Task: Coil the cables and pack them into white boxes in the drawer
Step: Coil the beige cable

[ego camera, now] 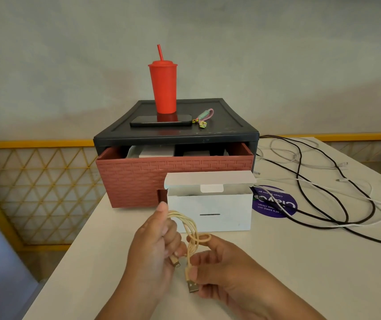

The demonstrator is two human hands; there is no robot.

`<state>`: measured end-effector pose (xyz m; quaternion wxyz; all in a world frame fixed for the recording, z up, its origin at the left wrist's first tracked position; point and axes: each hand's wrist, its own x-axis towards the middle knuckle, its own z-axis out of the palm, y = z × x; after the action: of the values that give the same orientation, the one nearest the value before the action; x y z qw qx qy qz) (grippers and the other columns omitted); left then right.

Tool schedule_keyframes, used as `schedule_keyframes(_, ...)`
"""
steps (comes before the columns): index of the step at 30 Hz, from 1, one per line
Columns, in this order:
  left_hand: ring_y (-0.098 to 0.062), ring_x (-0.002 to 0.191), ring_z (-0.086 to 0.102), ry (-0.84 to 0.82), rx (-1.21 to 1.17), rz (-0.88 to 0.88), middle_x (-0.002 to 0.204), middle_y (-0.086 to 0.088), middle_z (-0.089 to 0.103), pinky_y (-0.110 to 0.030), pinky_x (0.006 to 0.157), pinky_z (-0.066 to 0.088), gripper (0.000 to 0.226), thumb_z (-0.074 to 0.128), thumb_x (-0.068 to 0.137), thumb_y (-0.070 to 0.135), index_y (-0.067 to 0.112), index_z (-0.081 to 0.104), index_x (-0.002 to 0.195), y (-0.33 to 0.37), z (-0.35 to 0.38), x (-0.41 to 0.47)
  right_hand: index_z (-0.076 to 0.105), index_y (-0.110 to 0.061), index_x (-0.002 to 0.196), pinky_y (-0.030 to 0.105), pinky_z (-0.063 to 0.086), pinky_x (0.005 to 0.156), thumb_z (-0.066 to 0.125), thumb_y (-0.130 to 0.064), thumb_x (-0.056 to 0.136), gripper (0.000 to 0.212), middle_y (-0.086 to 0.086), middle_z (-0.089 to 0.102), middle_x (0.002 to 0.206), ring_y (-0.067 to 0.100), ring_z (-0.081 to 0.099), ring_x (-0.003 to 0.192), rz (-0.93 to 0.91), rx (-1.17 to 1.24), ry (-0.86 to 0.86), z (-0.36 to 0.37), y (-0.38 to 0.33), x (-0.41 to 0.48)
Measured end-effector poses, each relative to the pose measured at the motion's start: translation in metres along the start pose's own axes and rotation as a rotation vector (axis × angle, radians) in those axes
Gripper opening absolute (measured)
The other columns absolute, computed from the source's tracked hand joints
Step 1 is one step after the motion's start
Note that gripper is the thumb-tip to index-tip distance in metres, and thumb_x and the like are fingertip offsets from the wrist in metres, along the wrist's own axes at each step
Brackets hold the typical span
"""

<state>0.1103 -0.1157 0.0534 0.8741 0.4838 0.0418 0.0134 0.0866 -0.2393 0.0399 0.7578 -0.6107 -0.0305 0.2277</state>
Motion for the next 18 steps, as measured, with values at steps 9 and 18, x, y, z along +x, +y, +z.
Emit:
schedule_keyframes(9,-0.003,0.027,0.022,0.056,-0.376,-0.22,0.043,0.006,0.035,-0.012,0.032,0.027,0.038,0.038,0.098,0.032,0.016,0.038,0.063,0.002,-0.008,0.01,0.058,-0.029,0.116,0.016,0.044,0.056,0.059,-0.009,0.068,0.052,0.001,0.068,0.08,0.003,0.056,0.056,-0.002,-0.258,-0.218,0.002,-0.007,-0.004)
schedule_keyframes(18,-0.007,0.038,0.046,0.082,-0.251,-0.197,0.097,-0.014,0.073,-0.012,0.034,0.035,0.032,0.036,0.1,0.026,0.014,0.042,0.07,0.004,-0.008,0.007,0.063,-0.025,0.097,0.013,0.045,0.061,0.057,-0.009,0.076,0.026,-0.008,0.068,0.078,0.0,0.057,0.063,-0.012,-0.378,-0.268,-0.002,-0.01,-0.007)
